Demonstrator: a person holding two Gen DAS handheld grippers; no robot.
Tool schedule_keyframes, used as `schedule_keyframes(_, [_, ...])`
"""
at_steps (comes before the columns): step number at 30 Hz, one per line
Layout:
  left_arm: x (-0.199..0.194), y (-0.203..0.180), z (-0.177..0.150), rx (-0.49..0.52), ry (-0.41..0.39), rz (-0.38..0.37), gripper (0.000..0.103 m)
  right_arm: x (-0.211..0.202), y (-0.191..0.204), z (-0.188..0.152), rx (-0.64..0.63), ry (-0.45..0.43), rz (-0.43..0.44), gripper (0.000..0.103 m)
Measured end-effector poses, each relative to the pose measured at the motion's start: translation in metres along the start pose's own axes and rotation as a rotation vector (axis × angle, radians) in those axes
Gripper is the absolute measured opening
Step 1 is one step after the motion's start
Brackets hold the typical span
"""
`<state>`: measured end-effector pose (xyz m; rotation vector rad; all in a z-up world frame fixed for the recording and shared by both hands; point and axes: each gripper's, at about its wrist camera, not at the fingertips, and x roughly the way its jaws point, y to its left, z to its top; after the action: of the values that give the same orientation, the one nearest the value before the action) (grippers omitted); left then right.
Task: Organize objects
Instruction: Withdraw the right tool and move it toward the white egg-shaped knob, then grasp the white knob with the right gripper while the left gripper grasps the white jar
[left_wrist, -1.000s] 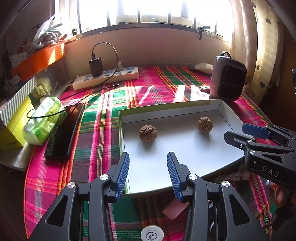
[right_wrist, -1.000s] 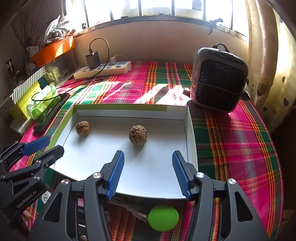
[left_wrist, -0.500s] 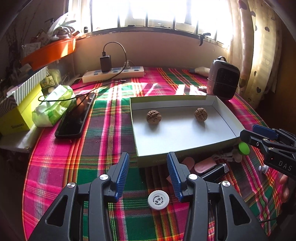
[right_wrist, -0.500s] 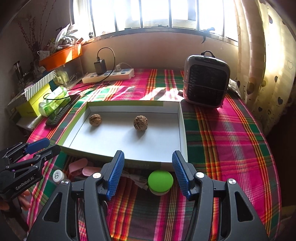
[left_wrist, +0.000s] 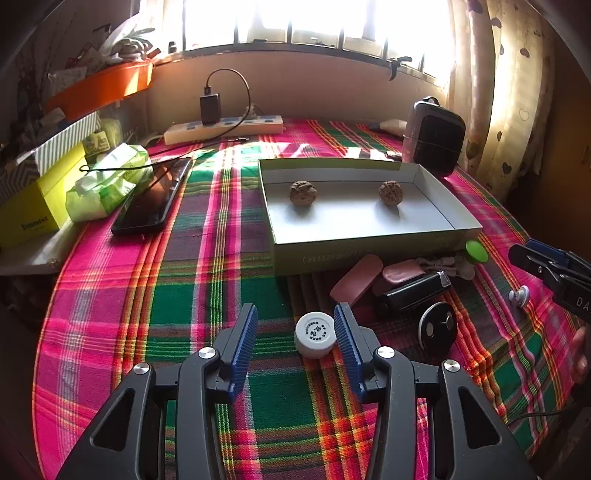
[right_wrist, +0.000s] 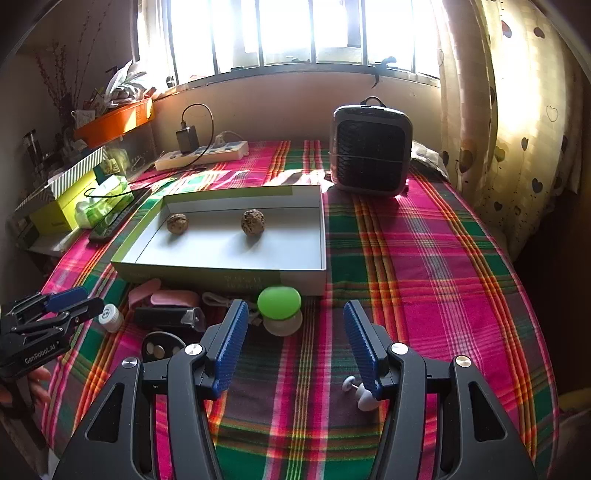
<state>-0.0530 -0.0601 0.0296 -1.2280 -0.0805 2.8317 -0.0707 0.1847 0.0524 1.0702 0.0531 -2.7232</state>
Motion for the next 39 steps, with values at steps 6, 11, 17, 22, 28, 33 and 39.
schedule_keyframes(6, [0.002, 0.004, -0.007, -0.016, 0.007, -0.015, 0.042, -0.002, -0.011, -0.015, -0.001, 0.014, -0.024, 0.055])
schedule_keyframes(11, [0.005, 0.007, -0.013, -0.039, 0.019, -0.028, 0.044, 0.002, -0.017, -0.026, 0.012, 0.034, -0.01, 0.055])
schedule_keyframes(17, [0.004, 0.006, -0.016, -0.03, 0.024, -0.044, 0.044, 0.0, -0.018, -0.033, 0.004, 0.03, 0.002, 0.055])
schedule_keyframes(22, [0.006, 0.005, -0.018, -0.035, 0.027, -0.066, 0.044, -0.004, -0.02, -0.038, -0.007, 0.014, -0.015, 0.055])
schedule_keyframes(28, [0.014, 0.002, -0.018, -0.039, 0.045, -0.061, 0.044, 0.003, -0.032, -0.04, 0.04, 0.031, -0.058, 0.056])
schedule_keyframes(33, [0.017, 0.0, -0.016, -0.031, 0.044, -0.055, 0.044, 0.009, -0.04, -0.042, 0.072, 0.06, -0.076, 0.056])
schedule_keyframes(39, [0.019, -0.002, -0.014, -0.019, 0.047, -0.035, 0.044, 0.015, -0.044, -0.045, 0.091, 0.095, -0.089, 0.056])
